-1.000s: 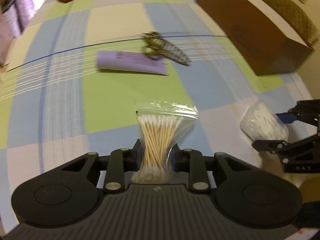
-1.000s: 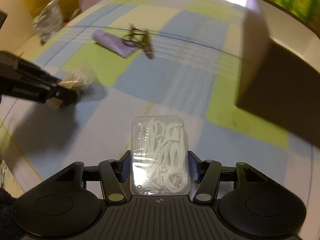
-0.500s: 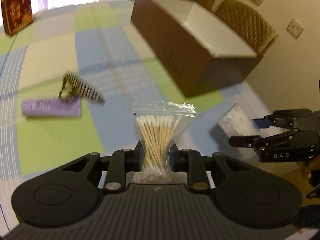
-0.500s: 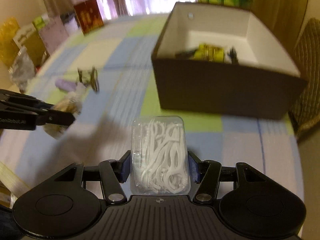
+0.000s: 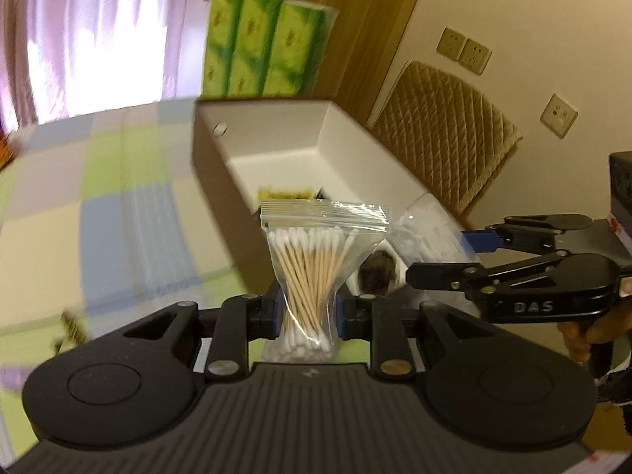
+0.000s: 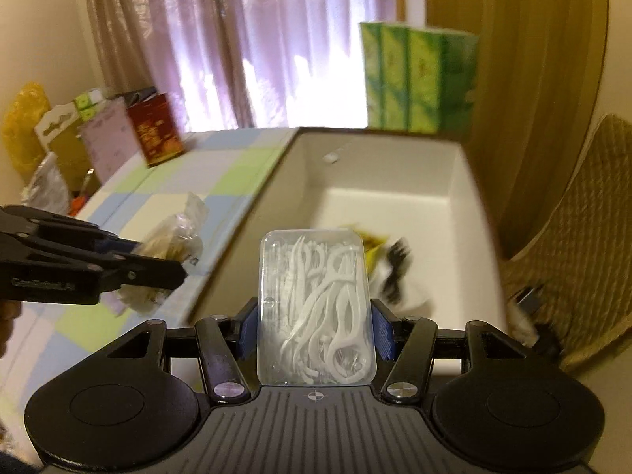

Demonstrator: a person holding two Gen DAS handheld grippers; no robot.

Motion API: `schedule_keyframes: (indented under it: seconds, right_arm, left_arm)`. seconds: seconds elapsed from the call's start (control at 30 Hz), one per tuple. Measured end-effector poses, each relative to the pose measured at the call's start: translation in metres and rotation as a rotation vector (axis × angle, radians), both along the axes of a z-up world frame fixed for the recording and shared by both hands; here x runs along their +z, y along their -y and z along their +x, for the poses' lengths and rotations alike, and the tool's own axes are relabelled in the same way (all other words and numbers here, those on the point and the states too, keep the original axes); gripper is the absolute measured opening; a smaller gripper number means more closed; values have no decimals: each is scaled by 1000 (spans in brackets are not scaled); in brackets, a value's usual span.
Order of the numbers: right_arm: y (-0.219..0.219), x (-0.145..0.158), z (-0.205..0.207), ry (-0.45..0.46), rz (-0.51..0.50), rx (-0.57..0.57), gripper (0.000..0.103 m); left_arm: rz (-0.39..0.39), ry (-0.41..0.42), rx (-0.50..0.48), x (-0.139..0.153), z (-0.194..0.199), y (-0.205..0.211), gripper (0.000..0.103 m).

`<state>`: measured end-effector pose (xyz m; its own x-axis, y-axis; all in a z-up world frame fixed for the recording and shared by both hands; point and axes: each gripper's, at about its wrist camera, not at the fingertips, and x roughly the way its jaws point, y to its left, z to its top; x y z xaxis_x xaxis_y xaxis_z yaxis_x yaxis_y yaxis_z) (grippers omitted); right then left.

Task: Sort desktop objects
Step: 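Carry the swab bag and floss box over the brown box with both tools, then open both tools to release the swabs and floss box into the box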

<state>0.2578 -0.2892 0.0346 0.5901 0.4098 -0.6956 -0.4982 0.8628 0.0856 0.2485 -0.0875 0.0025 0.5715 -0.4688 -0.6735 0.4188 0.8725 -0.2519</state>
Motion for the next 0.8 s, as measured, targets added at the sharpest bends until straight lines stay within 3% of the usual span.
schedule_keyframes:
  seconds: [0.3,0.5,0.8]
  right_arm:
    - [18,-19,115,-115,-12,-17,54]
    - [6,-39,177,-155,-97,6,54]
    - [-16,-63,221,-153,-214,76,54]
  left_arm:
    - [39,-51,0,-7,101,66,20]
    - [134,-91,14,-23,169,90,20]
    - [245,-169,27,-58,240,106,20]
